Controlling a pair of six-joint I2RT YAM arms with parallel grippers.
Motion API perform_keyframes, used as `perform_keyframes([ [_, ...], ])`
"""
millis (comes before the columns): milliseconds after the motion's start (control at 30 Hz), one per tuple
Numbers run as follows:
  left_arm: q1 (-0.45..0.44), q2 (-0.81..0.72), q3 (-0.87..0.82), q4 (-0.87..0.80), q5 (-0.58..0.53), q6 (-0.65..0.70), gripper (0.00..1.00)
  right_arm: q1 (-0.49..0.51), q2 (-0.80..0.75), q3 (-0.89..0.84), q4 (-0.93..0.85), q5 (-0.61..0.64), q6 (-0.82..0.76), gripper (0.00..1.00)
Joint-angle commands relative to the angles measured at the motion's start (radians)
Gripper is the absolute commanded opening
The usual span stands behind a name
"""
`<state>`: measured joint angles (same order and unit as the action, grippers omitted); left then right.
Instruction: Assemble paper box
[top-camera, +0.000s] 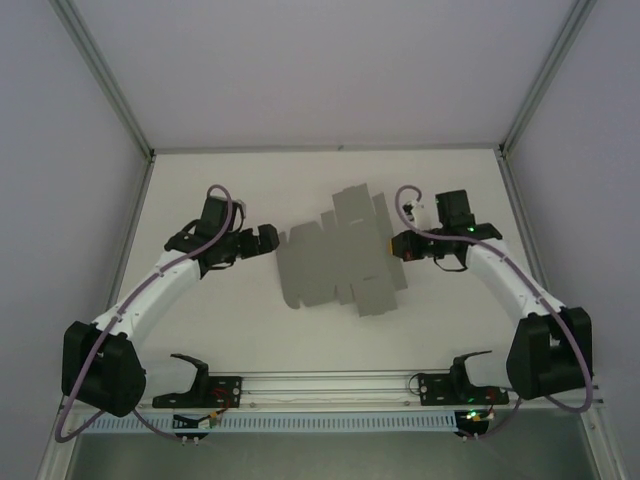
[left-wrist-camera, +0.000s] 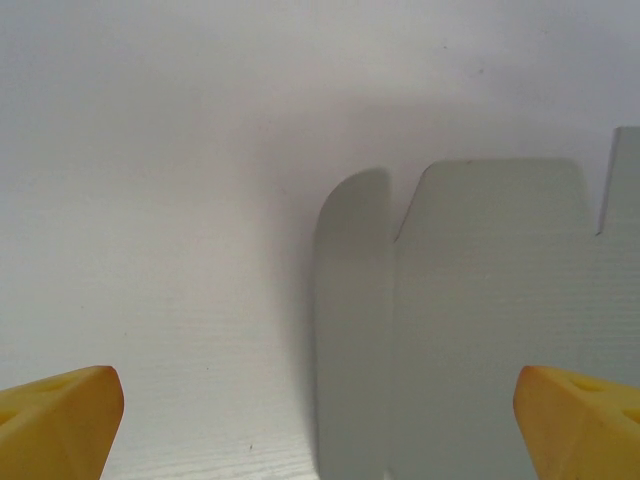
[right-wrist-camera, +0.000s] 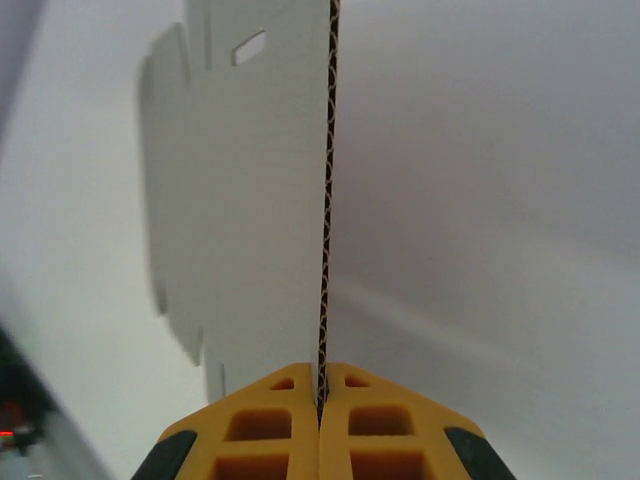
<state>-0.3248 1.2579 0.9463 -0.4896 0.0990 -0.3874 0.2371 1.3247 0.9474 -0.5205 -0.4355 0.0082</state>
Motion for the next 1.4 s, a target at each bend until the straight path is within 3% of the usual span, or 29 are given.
perform_keyframes([
  [0, 0.001, 0.043, 0.039, 0.036, 0.053, 0.025, 1.0, 0.089, 0.043, 0.055, 0.009, 0.306, -0.194, 0.0],
  [200, 0.002, 0.102, 0.085, 0.084, 0.158, 0.01, 1.0, 0.232, 0.161, 0.075, 0.231, 0.692, -0.433, 0.0],
  [333, 0.002, 0.116, 0.097, 0.094, 0.185, -0.008, 1.0, 0.304, 0.219, 0.044, 0.503, 0.847, -0.668, 0.0],
  [433, 0.004, 0.117, 0.1, 0.099, 0.204, -0.022, 1.0, 0.349, 0.242, 0.02, 0.673, 0.886, -0.79, 0.0],
  [633, 0.002, 0.086, 0.104, 0.112, 0.26, -0.043, 1.0, 0.398, 0.232, -0.059, 0.869, 0.814, -0.891, 0.0],
  [800, 0.002, 0.067, 0.139, 0.11, 0.318, -0.066, 1.0, 0.453, 0.281, -0.12, 1.081, 0.869, -1.084, 0.0],
  [933, 0.001, 0.073, 0.189, 0.135, 0.388, -0.091, 1.0, 0.462, 0.291, -0.126, 1.125, 0.881, -1.101, 0.0],
  [1100, 0.0, 0.127, 0.288, 0.105, 0.405, -0.099, 1.0, 0.474, 0.246, -0.071, 0.925, 0.848, -1.022, 0.0],
  [1367, -0.021, 0.252, 0.444, 0.072, 0.466, -0.069, 0.89, 0.475, 0.196, -0.013, 0.764, 0.82, -0.945, 0.0],
])
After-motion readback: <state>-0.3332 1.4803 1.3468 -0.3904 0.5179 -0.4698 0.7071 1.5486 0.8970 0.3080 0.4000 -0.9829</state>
